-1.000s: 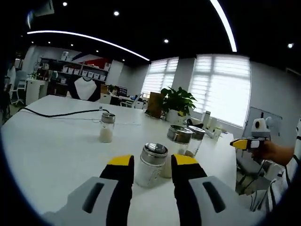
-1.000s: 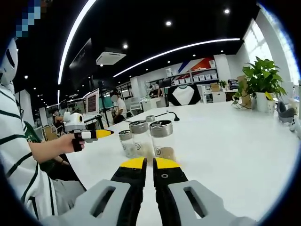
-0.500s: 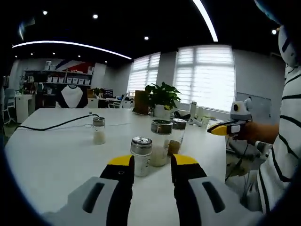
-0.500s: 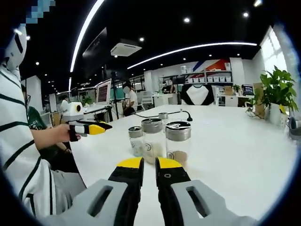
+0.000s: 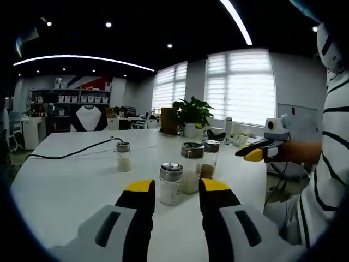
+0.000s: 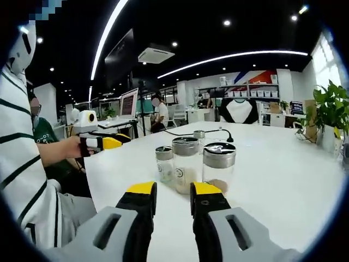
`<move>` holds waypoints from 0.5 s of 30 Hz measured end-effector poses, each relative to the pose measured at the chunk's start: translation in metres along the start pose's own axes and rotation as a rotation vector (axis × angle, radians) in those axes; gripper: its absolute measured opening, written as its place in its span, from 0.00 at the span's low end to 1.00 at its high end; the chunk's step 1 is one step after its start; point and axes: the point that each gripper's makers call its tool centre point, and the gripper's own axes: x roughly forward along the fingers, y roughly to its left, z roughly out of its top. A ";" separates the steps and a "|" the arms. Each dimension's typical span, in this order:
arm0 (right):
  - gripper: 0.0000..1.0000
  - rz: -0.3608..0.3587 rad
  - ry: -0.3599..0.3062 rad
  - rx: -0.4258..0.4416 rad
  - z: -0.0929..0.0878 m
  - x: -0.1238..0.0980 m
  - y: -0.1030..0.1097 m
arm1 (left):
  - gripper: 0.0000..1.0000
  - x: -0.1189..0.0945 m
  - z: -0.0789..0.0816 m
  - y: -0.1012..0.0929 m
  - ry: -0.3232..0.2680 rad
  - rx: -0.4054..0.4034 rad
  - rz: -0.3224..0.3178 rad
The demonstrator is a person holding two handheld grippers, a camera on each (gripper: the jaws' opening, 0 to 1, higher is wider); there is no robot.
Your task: Rotate the seasoning bottle until the label or dispensing opening points toward the visible target arrow and the bottle remains upright within the marked orientation range
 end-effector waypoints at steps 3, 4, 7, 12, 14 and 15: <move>0.27 0.015 -0.003 -0.007 0.001 0.003 0.002 | 0.34 -0.002 -0.001 0.003 0.000 -0.003 0.017; 0.27 0.023 -0.004 -0.010 0.001 0.004 0.003 | 0.34 -0.002 -0.003 0.004 0.005 -0.008 0.019; 0.29 0.025 0.000 -0.019 0.000 0.005 0.004 | 0.34 0.000 -0.008 0.003 0.021 -0.009 0.019; 0.45 0.001 -0.013 -0.011 -0.003 0.003 0.000 | 0.35 0.009 -0.009 0.002 0.023 -0.011 0.004; 0.47 -0.009 -0.005 -0.022 -0.005 0.003 -0.001 | 0.36 0.013 -0.009 0.003 0.023 -0.015 0.004; 0.47 -0.008 -0.004 -0.020 -0.006 0.003 -0.001 | 0.37 0.015 -0.009 0.003 0.023 -0.016 0.003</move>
